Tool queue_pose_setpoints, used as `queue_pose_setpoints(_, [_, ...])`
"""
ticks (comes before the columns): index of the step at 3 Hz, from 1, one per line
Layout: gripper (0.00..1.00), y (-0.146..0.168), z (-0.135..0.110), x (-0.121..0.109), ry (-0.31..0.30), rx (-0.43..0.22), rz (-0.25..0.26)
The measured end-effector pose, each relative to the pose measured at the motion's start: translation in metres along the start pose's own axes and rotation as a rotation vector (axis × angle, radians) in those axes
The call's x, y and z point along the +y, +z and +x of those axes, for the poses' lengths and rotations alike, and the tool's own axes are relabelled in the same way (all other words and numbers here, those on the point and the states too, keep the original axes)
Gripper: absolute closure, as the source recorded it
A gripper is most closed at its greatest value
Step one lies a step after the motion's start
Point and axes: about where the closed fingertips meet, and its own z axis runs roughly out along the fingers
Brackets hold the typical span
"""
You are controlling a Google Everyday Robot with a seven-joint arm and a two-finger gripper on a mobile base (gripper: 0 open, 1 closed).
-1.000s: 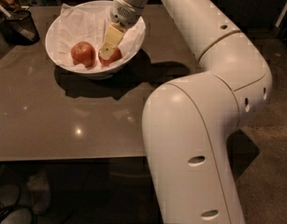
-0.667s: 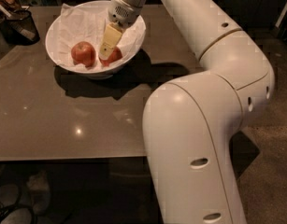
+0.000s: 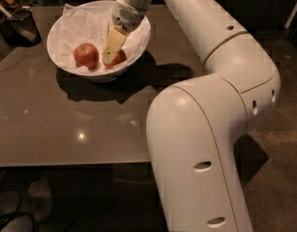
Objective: Pick apple from white bowl
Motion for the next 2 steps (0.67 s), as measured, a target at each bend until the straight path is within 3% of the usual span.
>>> queue_pose_setpoints(2, [0.24,0.022,0.010,-0.006,0.025,0.001,-0.042])
